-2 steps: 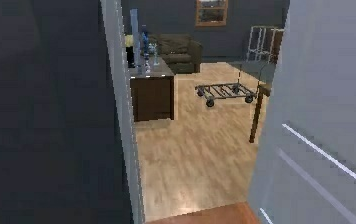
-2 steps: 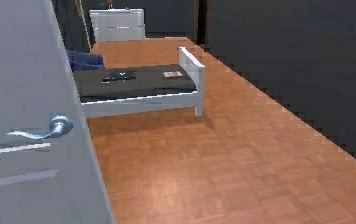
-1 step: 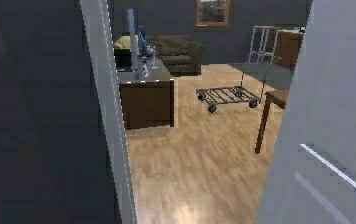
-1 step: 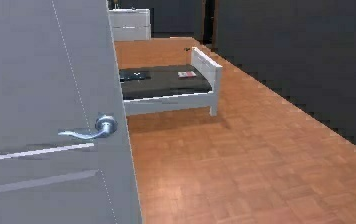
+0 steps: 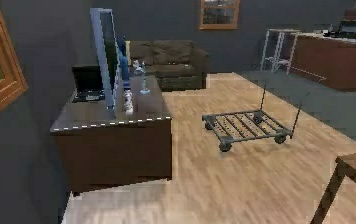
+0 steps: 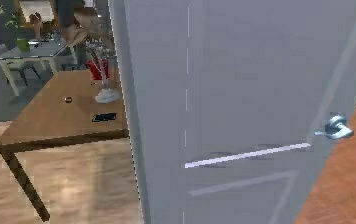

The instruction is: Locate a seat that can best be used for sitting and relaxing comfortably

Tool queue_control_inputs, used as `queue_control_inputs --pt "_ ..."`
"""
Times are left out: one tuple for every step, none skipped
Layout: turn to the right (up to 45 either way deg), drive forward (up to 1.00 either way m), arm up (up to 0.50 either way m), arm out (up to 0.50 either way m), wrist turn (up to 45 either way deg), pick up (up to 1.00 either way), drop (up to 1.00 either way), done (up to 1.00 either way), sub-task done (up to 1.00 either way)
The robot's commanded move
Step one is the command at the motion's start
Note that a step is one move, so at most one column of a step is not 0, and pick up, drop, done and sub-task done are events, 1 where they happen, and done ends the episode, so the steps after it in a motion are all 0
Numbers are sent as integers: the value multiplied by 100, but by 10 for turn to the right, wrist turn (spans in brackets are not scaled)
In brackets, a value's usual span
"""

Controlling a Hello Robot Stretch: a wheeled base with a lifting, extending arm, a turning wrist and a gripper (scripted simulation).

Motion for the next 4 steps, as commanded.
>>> queue_control_inputs --pt "300 0 0 0 0 0 0 0 0" --pt "0 10 0 0 0 0 0 0 0" --pt "0 100 0 0 0 0 0 0 0" --pt "0 25 0 0 0 0 0 0 0"
